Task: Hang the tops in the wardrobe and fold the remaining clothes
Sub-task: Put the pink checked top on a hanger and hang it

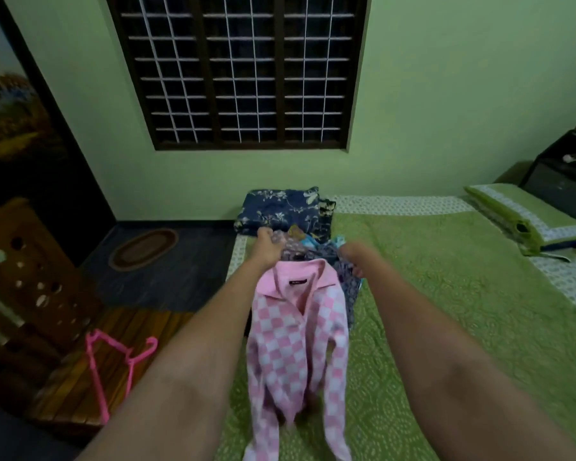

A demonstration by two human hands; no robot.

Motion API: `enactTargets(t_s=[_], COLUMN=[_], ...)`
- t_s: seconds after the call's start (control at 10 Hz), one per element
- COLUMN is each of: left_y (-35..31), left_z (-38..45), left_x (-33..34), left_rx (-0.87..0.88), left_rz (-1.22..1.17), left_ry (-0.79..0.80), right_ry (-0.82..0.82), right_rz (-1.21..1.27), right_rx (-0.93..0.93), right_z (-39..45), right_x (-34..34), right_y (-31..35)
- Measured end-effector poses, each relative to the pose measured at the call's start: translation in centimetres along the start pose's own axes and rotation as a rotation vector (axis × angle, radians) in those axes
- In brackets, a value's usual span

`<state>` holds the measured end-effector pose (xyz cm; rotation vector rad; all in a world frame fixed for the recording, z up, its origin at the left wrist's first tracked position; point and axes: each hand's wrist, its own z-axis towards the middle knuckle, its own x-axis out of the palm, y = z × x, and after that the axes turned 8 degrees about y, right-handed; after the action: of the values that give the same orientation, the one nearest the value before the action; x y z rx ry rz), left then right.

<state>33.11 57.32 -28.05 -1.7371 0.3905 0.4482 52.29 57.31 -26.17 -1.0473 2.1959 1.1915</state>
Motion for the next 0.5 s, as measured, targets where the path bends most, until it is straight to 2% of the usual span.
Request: enactTargets(t_s=[0.1,0.3,0.4,0.5], left_y=[2.1,11.0,17.6,22.4], left_z=[2.1,2.7,0.9,0.0], left_x=[-0.6,-5.5,-10.3,-14.0], left_rx=[-0.036,-0.322,-0.442,-0.522], left_rz=[-0.038,-0.061,-0.096,-0.089], left_ry=[0.013,-0.023,-0.137,-0.216], right_ry=[0.017,0.243,0.402,0.489], right_rz=[0.062,0.031,-0.052,-0.096], right_rx=[-0.011,0.038,-0.031,-0.076], right_z=[3.3,8.9,10.8,12.1], right_x=[0.1,6.1,13.4,19.2], right_y=[0.8,6.1,11.4,14.3])
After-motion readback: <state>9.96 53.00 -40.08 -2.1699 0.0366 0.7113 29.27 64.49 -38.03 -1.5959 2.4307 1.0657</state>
